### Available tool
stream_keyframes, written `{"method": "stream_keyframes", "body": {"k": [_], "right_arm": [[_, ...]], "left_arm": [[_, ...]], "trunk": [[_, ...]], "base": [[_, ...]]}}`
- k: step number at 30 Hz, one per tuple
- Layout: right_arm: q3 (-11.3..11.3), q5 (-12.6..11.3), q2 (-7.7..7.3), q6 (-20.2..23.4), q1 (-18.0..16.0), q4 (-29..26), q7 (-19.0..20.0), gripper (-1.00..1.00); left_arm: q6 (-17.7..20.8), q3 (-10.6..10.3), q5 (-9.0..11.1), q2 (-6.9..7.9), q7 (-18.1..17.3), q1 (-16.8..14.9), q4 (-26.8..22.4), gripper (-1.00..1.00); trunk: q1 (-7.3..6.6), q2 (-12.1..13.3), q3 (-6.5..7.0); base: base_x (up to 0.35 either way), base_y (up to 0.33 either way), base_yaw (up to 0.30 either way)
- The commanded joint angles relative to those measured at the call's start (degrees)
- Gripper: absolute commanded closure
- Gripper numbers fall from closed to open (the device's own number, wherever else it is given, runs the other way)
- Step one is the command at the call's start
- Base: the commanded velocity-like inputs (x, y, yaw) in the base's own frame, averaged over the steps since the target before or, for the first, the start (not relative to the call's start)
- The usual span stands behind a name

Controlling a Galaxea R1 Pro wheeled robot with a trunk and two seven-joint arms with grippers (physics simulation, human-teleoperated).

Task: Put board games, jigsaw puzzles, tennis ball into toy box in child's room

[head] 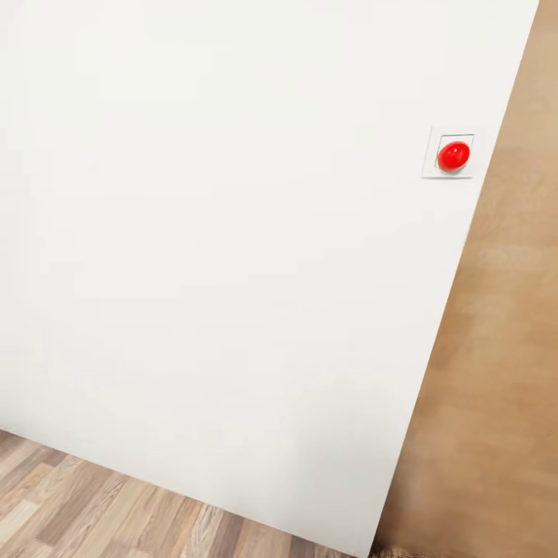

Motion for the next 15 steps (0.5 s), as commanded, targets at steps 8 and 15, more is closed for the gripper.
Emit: {"method": "stream_keyframes", "body": {"k": [8,15], "right_arm": [[0.1,4.6,4.6,5.6,-6.9,-1.1,-6.3,-1.0],[0.0,13.0,9.31,12.6,-10.6,-2.1,-11.1,-1.0]], "left_arm": [[-0.2,3.0,7.4,-0.61,-0.8,-1.7,-8.0,-1.0],[6.6,3.4,13.9,-1.68,-0.9,-2.1,-20.5,-1.0]], "trunk": [[-0.04,0.0,-0.07],[-0.04,0.0,-0.07]], "base": [[-0.192,0.068,0.288],[-0.046,0.019,0.296]]}}
